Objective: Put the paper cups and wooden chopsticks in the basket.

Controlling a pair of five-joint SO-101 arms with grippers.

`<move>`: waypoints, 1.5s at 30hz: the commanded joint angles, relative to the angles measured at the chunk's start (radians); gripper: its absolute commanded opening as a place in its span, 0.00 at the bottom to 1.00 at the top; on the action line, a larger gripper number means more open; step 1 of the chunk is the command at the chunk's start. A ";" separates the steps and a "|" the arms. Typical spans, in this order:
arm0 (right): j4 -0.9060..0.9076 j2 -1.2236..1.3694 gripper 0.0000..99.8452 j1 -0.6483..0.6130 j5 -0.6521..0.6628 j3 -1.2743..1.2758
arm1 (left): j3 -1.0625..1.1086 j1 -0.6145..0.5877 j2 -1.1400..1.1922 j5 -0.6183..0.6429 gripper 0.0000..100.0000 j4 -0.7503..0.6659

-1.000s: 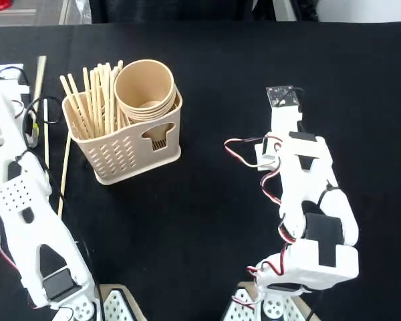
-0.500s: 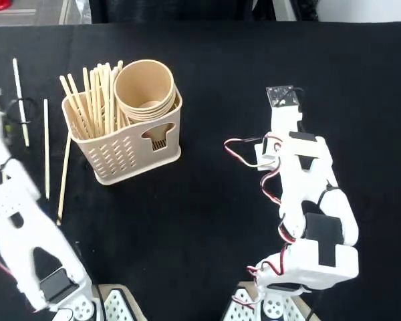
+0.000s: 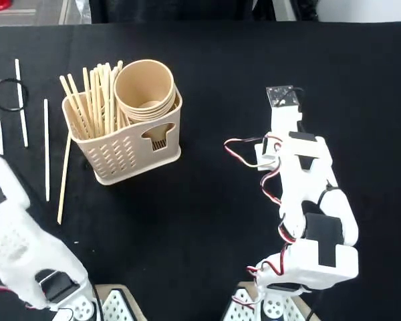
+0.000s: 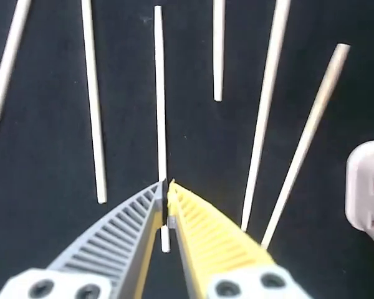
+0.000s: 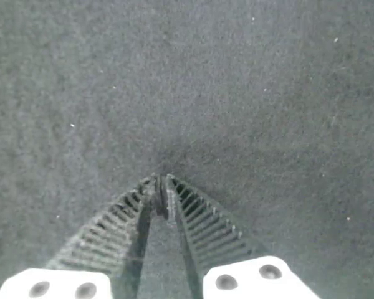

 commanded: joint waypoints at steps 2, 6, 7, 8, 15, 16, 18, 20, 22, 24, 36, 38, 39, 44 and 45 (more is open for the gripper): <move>-0.006 -0.012 0.01 0.008 0.009 -0.004 | 0.239 -0.016 -0.109 0.008 0.13 -0.195; -0.006 -0.012 0.01 0.008 0.009 -0.004 | 0.242 -0.022 0.032 0.011 0.20 -0.315; -0.006 -0.012 0.01 0.008 0.009 -0.004 | 0.214 -0.021 0.075 0.012 0.19 -0.325; -0.006 -0.012 0.01 0.008 0.009 -0.004 | 0.179 -0.021 0.120 0.012 0.19 -0.327; -0.006 -0.012 0.01 0.008 0.009 -0.004 | -0.153 -0.035 0.445 0.012 0.19 -0.275; -0.006 -0.012 0.01 0.008 0.009 -0.004 | -0.209 -0.036 0.485 0.012 0.19 -0.255; -0.006 -0.012 0.01 0.008 0.009 -0.004 | -0.328 -0.035 0.555 0.012 0.19 -0.212; -0.006 -0.012 0.01 0.008 0.009 -0.004 | -0.453 -0.038 0.611 0.012 0.19 -0.166; -0.006 -0.012 0.01 0.008 0.009 -0.004 | -0.588 -0.039 0.655 0.012 0.19 -0.112; -0.006 -0.012 0.01 0.008 0.009 -0.004 | -0.704 -0.041 0.692 0.012 0.19 -0.075; -0.006 -0.012 0.01 0.008 0.009 -0.004 | -0.737 -0.038 0.953 0.005 0.19 -0.209; -0.006 -0.012 0.01 0.008 0.009 -0.004 | -0.736 -0.038 0.973 0.005 0.16 -0.199; -0.006 -0.012 0.01 0.008 0.009 -0.004 | -0.737 -0.036 0.976 0.005 0.12 -0.186; -0.008 -0.010 0.01 0.008 0.009 -0.004 | -0.743 -0.024 0.974 0.009 0.04 -0.107; -0.008 -0.010 0.01 0.008 0.009 -0.004 | -0.765 -0.022 0.974 0.011 0.03 -0.089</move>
